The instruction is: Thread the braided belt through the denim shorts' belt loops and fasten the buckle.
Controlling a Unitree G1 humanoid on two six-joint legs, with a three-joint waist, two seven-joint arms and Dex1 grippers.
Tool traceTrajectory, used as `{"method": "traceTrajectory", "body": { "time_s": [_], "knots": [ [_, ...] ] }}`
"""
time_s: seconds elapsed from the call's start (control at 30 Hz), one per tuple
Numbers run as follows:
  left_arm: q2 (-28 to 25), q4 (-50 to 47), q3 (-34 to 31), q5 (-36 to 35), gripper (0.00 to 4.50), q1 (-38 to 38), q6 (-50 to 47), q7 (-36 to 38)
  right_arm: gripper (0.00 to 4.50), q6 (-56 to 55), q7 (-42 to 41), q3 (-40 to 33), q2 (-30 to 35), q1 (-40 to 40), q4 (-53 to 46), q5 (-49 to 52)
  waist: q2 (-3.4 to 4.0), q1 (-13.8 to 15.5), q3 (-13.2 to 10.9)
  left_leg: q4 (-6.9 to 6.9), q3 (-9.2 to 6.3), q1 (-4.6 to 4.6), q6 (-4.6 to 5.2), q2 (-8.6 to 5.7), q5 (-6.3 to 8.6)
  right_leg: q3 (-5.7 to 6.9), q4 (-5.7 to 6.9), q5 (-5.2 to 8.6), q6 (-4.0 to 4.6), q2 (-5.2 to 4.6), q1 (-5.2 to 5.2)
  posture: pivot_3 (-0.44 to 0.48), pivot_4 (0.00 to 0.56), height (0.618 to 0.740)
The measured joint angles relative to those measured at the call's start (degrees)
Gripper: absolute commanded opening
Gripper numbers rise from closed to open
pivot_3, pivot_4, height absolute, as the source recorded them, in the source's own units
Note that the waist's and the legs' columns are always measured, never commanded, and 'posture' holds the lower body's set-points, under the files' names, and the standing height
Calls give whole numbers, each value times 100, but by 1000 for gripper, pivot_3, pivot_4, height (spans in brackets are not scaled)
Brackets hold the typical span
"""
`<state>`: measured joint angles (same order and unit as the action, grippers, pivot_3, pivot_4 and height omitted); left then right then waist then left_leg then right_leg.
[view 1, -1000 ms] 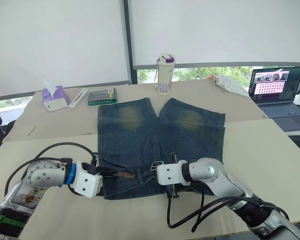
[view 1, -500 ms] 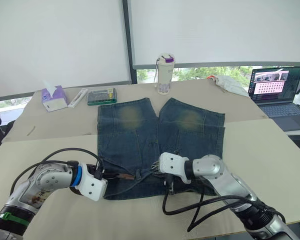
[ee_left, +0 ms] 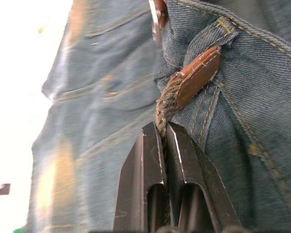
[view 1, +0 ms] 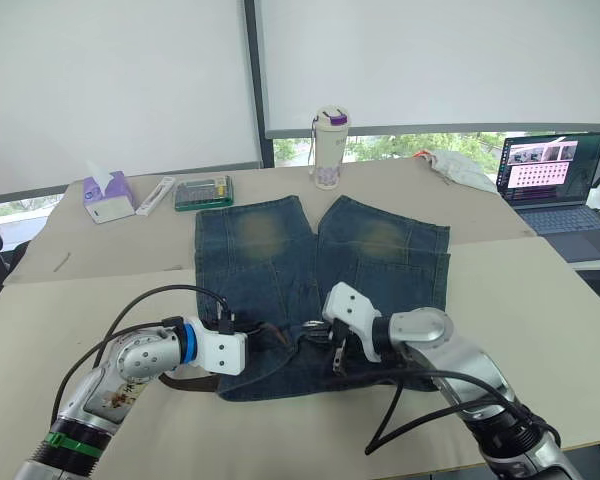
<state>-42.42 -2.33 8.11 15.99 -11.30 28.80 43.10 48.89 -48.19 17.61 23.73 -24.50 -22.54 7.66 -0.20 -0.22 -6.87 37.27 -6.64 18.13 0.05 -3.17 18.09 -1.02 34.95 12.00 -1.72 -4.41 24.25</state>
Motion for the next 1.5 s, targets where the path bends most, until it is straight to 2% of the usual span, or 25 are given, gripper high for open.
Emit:
{"method": "traceTrajectory", "body": {
  "time_s": [0.13,0.23,0.4,0.57,0.73,1.1,1.33,1.5],
  "knots": [
    [-375,123,44,54,0,137,681,-10,12,475,152,-150,3,-127,61,260,6,7,2,-2,-9,0,0,-2,0,0,-4,0,0,-2,0,0,150,740],
    [-443,248,184,104,0,250,981,-7,12,653,224,-166,59,-155,61,398,9,30,3,-2,-9,0,1,-5,0,1,-5,0,0,-4,-2,0,150,740],
    [-300,247,427,-25,0,347,745,127,12,615,268,74,337,-151,0,450,11,47,4,0,-8,2,2,-7,1,3,-3,0,-1,-4,-3,0,150,740],
    [-216,122,604,-311,0,448,455,376,12,-504,-20,1080,1405,45,-288,-213,10,69,6,7,26,1,4,-9,2,12,-9,2,-4,-3,-10,0,150,740],
    [-206,263,791,-79,0,137,728,374,12,-1409,-298,1472,1982,79,-341,-754,9,94,8,15,33,-1,3,-9,1,14,-13,4,-7,-4,-20,0,150,740],
    [-24,804,1116,941,0,-604,1571,-60,12,-1149,-472,1233,1781,140,-289,-681,8,145,9,34,32,4,6,-11,3,14,-10,4,-6,-4,-24,0,150,740],
    [-360,845,1084,2316,0,-1008,2360,-1118,12,-367,-408,823,1344,266,-374,-251,8,126,9,35,32,9,5,-11,3,12,-5,3,-6,-2,-15,0,150,740],
    [-453,955,1050,2721,0,-1112,2587,-1779,12,-238,-407,808,1302,230,-378,-186,8,104,9,34,31,10,6,-11,4,14,-4,3,-6,-1,-12,0,150,740]
  ]
}}
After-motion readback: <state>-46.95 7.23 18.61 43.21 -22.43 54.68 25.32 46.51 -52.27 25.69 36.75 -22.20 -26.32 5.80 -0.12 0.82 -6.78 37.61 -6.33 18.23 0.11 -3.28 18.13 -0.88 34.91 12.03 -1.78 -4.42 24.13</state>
